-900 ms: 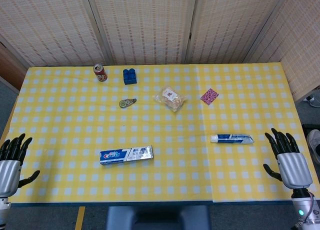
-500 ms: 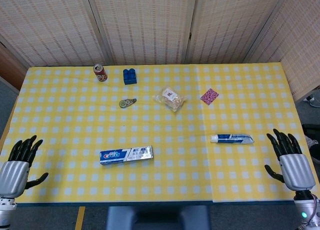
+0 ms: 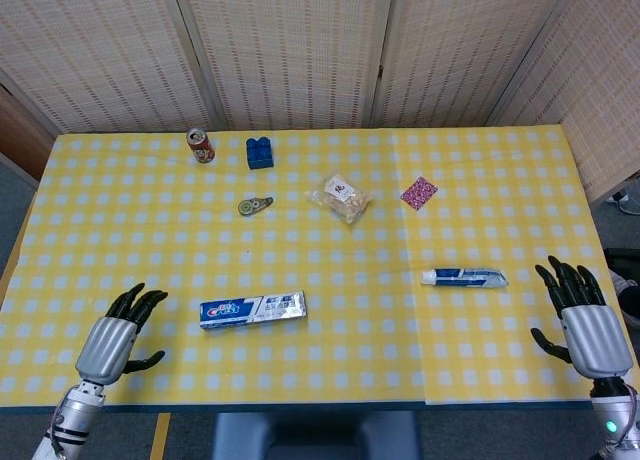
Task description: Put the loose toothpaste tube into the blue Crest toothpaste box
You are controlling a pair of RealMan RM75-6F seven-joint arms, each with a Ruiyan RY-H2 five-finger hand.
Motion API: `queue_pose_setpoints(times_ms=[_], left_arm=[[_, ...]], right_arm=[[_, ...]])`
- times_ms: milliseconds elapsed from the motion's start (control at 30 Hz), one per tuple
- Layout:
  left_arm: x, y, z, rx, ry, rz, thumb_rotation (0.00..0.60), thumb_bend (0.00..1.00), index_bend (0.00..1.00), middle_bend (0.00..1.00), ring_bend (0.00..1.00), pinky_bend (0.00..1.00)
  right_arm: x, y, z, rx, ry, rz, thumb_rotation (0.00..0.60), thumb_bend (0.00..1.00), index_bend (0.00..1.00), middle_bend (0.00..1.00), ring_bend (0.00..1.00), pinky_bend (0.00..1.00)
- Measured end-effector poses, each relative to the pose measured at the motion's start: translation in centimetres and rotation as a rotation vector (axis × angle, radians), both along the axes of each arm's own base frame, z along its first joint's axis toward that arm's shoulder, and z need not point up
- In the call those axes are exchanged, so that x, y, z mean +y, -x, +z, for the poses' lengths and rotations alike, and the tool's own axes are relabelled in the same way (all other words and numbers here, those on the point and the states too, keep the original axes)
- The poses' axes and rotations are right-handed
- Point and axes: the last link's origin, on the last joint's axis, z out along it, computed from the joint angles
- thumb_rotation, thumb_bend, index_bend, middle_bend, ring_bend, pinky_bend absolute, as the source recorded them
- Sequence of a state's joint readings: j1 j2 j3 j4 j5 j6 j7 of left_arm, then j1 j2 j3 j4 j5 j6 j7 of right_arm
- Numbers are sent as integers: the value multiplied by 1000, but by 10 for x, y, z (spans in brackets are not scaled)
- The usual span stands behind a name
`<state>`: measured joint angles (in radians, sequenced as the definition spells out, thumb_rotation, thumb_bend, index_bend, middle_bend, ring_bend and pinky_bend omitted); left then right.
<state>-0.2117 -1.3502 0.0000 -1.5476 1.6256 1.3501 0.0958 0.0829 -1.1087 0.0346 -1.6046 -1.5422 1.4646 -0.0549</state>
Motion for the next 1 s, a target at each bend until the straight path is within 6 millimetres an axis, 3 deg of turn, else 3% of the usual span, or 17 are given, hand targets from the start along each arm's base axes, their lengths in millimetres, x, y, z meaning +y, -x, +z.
queue_pose_setpoints(times_ms=[500,1000], left_arm=[[34,-37,-69,-54,132,-17,600,199,158,241,120,222],[59,-39,-93,-70,173,40,600,199,207,298,182,267]], right_arm=[[-3,3,2,-7,-12,-20,600,274,0,0,0,0],[-5,6,8,-21,3,-33,600,274,0,0,0,0]])
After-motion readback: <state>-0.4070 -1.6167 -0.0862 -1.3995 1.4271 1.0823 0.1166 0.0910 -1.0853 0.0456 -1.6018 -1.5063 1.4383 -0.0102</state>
